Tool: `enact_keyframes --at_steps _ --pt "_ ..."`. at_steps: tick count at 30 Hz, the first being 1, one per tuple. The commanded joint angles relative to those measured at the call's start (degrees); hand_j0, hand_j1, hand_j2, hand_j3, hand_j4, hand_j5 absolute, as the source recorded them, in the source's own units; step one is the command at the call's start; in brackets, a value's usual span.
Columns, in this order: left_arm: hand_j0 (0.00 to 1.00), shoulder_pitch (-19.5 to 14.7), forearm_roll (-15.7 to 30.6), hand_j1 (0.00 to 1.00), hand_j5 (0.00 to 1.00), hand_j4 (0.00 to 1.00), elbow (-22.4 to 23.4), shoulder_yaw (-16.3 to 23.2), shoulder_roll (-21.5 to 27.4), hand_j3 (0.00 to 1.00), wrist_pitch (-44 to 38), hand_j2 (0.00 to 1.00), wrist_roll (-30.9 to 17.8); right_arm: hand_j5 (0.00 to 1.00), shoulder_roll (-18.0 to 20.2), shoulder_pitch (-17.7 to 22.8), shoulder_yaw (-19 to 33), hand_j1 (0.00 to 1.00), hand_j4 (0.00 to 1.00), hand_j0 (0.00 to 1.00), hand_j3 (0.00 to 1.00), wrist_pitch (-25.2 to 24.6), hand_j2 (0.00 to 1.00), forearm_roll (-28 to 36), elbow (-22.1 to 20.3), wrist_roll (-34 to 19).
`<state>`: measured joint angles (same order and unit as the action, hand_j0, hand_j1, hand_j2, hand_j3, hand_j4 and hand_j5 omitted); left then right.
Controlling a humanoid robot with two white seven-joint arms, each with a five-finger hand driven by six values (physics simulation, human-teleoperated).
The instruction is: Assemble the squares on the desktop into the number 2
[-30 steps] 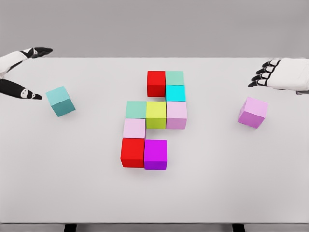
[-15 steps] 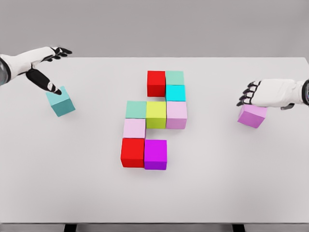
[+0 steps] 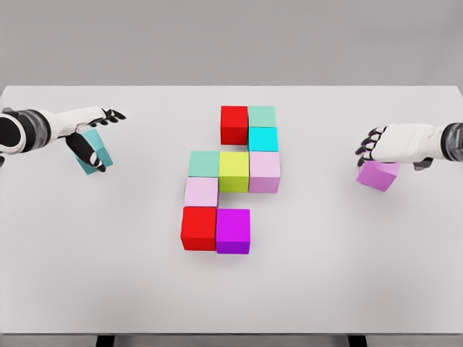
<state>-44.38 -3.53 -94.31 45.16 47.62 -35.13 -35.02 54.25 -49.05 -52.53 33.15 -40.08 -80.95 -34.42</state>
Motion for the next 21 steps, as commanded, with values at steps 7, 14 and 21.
enact_keyframes --at_steps 7,14,21 --pt "1.00 -0.8 -2.4 1.00 1.00 1.00 0.4 -0.6 0.0 1.00 0.1 1.00 0.0 0.72 0.0 0.1 -1.3 0.72 0.72 0.72 0.72 1.9 0.72 -4.0 0.8 -0.6" --pt "1.00 -0.7 -6.4 1.00 1.00 1.00 7.7 -0.2 -3.4 1.00 0.1 1.00 0.0 0.43 0.1 0.1 -0.9 0.43 0.43 0.43 0.43 1.9 0.43 -0.6 0.5 -0.6" --pt "1.00 -0.3 -6.5 1.00 1.00 1.00 8.5 -0.2 -3.4 1.00 0.1 1.00 0.0 0.44 0.9 -0.1 4.4 0.44 0.44 0.44 0.44 1.9 0.44 9.9 -3.8 -0.6"
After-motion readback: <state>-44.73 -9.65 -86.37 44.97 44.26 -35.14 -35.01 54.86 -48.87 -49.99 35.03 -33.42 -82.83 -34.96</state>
